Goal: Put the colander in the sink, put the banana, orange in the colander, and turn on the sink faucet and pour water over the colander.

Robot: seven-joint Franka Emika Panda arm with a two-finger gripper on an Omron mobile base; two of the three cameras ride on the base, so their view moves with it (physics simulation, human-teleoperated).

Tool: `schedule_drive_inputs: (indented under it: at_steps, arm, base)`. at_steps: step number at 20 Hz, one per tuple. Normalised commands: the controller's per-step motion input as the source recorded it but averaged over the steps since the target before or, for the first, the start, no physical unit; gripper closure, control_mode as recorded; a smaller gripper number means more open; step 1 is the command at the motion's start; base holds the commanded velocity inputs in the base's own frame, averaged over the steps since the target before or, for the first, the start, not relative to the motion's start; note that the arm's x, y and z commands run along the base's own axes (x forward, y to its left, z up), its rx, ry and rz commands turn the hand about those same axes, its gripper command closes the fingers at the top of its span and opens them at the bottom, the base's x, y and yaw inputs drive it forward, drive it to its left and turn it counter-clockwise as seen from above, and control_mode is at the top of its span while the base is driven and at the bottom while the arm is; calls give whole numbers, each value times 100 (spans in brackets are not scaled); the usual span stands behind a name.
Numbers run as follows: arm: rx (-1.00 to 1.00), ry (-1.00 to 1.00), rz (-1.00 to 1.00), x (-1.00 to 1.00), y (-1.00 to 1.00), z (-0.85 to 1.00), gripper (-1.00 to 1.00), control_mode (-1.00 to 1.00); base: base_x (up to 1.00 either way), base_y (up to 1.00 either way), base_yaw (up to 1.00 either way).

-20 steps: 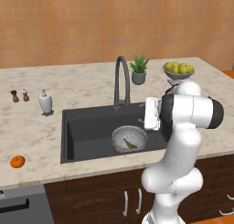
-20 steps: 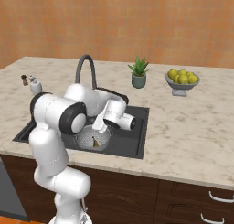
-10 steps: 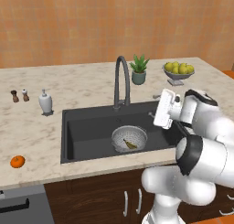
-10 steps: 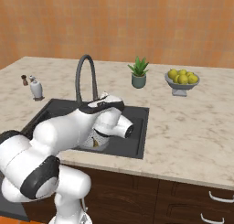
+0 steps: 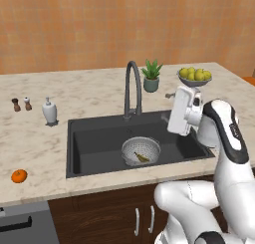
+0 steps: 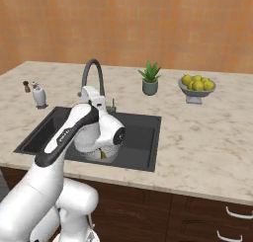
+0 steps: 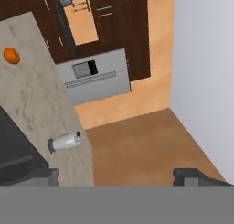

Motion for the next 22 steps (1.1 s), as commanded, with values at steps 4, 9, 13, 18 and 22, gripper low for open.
schedule_drive_inputs:
  at_steps: [4, 9, 13, 18, 22]
  arm:
    - [-43, -10, 2, -59, 93, 94, -100, -100]
    - [-45, -14, 9, -59, 96, 68, -100, -100]
    - [-54, 2, 18, -30, 100, 31, -100, -100]
    - [-59, 14, 27, -17, 100, 3, -100, -100]
    - [-58, 11, 28, 0, 98, -16, -100, -100]
  base:
    - [0, 0, 0]
    - [0, 0, 0]
    - [0, 0, 0]
    - [0, 0, 0]
    - [0, 0, 0]
